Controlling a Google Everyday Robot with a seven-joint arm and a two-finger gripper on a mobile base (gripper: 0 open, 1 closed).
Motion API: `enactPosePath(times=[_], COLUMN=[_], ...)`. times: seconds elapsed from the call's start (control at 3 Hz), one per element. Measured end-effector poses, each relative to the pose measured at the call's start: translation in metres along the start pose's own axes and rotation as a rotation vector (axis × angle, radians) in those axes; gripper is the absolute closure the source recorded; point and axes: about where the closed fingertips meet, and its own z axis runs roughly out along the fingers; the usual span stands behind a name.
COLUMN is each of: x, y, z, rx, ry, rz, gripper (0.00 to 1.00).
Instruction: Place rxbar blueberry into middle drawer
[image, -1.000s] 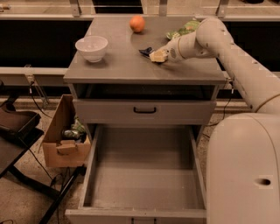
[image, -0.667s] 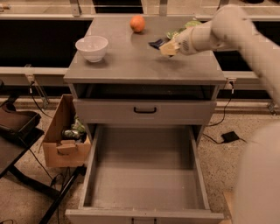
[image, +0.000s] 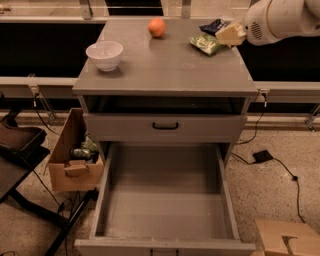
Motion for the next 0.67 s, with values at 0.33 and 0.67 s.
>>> enactPosePath(times=[0.33, 0.67], x=[0.045, 0.129], y=[0.023, 0.044], z=[-0.072, -0.098], rx=[-0.010, -0.043], ry=[0.083, 0.112], rz=[-0.029, 0.073], gripper=[1.00, 1.00])
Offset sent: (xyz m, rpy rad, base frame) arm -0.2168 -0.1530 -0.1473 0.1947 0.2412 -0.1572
